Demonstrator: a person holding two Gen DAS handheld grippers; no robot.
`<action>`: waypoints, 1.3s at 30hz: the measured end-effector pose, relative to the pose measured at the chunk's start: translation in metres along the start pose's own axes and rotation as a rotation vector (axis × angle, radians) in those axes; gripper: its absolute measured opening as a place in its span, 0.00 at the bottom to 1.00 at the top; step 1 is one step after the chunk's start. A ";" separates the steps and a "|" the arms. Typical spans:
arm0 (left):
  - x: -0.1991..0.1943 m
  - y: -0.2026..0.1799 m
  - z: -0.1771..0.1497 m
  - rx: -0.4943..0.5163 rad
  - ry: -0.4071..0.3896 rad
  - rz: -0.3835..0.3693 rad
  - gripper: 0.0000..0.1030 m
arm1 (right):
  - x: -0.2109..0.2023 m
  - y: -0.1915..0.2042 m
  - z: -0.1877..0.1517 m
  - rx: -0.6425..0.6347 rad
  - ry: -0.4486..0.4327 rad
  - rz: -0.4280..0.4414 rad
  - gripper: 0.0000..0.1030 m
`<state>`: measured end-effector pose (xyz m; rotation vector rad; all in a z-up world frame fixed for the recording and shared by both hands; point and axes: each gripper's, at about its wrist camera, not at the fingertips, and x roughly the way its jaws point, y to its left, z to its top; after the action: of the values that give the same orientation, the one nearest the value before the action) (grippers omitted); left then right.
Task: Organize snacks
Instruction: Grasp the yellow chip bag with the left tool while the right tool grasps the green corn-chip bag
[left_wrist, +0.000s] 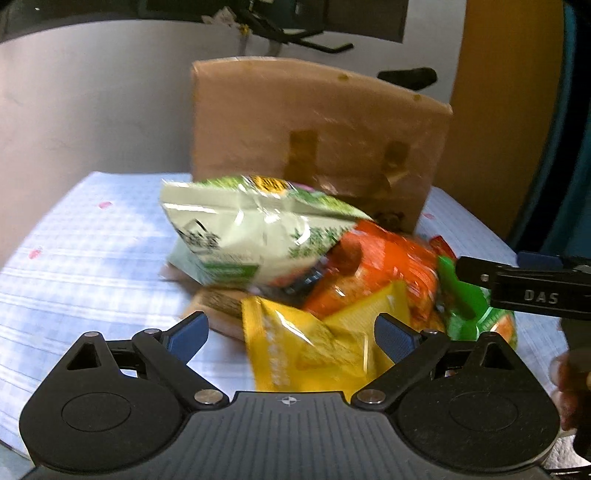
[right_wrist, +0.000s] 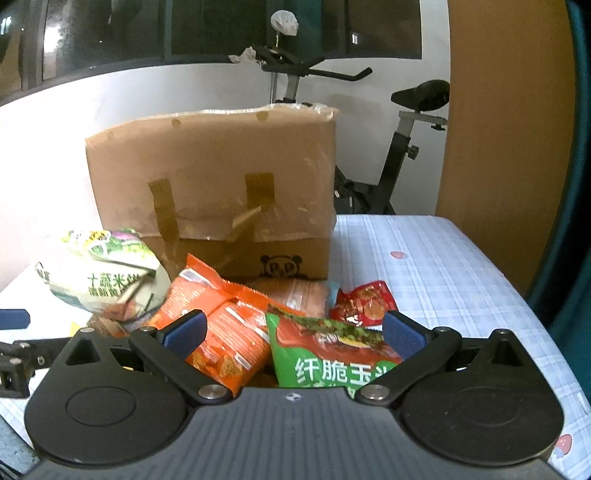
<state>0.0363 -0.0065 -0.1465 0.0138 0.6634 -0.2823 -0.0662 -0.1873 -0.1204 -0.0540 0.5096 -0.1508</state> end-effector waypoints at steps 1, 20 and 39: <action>0.002 -0.001 -0.001 0.003 0.008 -0.006 0.95 | 0.001 0.000 -0.002 -0.002 0.005 -0.001 1.00; 0.039 -0.006 -0.022 -0.035 0.081 -0.096 0.97 | 0.022 -0.010 -0.021 0.026 0.039 0.002 1.00; 0.030 0.008 -0.029 -0.115 0.030 -0.203 0.67 | 0.036 -0.039 -0.033 0.162 0.097 -0.052 1.00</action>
<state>0.0439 -0.0037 -0.1882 -0.1605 0.7115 -0.4399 -0.0562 -0.2317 -0.1635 0.0983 0.5913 -0.2461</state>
